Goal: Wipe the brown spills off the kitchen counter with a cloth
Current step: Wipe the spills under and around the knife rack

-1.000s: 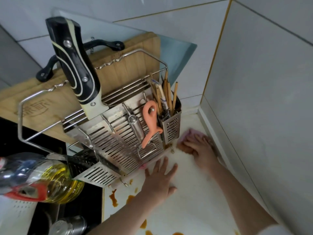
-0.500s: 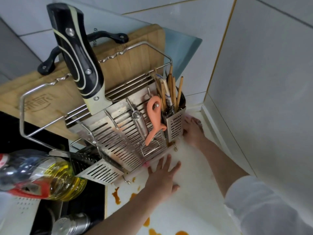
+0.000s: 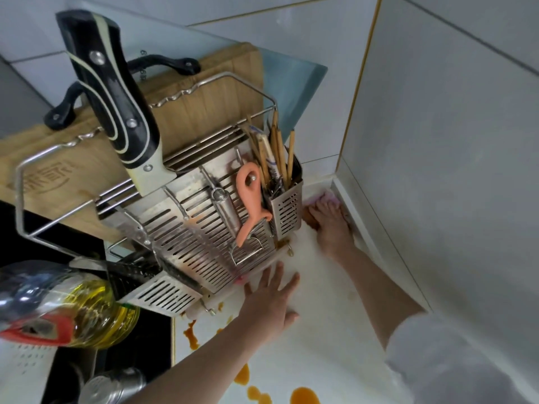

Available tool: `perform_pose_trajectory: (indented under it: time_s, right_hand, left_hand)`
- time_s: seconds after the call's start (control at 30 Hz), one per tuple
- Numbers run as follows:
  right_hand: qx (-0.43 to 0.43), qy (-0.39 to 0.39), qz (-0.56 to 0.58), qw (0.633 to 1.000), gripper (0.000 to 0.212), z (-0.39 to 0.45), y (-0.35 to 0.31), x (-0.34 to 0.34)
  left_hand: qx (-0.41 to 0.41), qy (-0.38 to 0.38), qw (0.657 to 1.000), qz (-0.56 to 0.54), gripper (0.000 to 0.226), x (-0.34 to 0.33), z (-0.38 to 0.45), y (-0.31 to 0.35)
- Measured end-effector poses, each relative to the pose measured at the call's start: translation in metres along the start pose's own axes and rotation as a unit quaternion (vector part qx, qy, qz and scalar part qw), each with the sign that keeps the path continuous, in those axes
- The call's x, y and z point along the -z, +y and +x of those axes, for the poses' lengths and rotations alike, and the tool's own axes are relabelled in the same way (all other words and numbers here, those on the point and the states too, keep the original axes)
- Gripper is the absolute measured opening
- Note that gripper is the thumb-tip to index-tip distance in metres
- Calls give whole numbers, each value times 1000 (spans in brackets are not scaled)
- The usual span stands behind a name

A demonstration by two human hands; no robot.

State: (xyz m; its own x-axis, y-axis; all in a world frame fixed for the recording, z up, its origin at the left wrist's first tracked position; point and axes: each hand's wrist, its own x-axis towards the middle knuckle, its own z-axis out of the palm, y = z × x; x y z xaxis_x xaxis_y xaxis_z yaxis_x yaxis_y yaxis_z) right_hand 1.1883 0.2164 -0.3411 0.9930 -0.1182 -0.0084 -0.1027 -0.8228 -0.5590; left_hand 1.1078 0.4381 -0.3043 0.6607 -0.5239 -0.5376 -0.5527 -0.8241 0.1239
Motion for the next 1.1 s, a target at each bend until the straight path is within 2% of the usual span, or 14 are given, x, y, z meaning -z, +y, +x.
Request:
perform_pose_trajectory:
  time_s: [0.07,0.2,0.23,0.4,0.47,0.63,0.7,0.77,0.83,0.87,0.93,1.0,1.03,1.1]
  right_hand:
    - [15,19,9,1000,68,-52,9,-3]
    - [53,-70,27,996,64,-121,33,2]
    - [48,-91,31,994,62,-113,32,7]
    - [-12,-46,-19,999,61,-29,4,2]
    - [-8,-53,-27,998,59,-30,-2,-3]
    - [10,-15,-20,1000,62,-193,20,-1]
    - [47,-50,-1,998,67,-251,6,-8]
    - [104,-126,0,987,65,-272,-8,-11]
    - [175,-160,-16,971,62,-246,-18,-1]
    - [190,-135,-30,972,59,-224,-16,2]
    - [66,-71,2,995,53,-172,-6,11]
    - [-79,-25,-34,996,58,-137,-17,7]
    - [-92,-9,-60,994,61,-137,-31,-5]
    - [20,-18,-71,997,57,-175,-60,-36]
  left_hand:
    - [0,-12,1000,1,83,2,1,0]
    - [2,-28,1000,-7,82,4,2,1]
    - [5,-29,1000,-11,82,5,3,1]
    - [3,-27,1000,-2,83,5,0,2]
    - [6,-20,1000,8,81,5,-1,0]
    - [12,-45,998,-32,69,16,2,2]
    - [8,-47,998,-48,64,21,-4,2]
    - [-5,-27,998,-55,57,25,-11,-1]
    - [-25,3,997,-75,54,27,-21,-6]
    - [-31,12,996,-86,56,26,-27,-8]
    - [-37,18,994,-105,62,19,-38,-10]
    - [-29,30,992,-117,66,13,-45,-12]
    - [-23,40,992,-113,67,12,-45,-14]
    - [-27,42,995,-92,70,18,-42,-16]
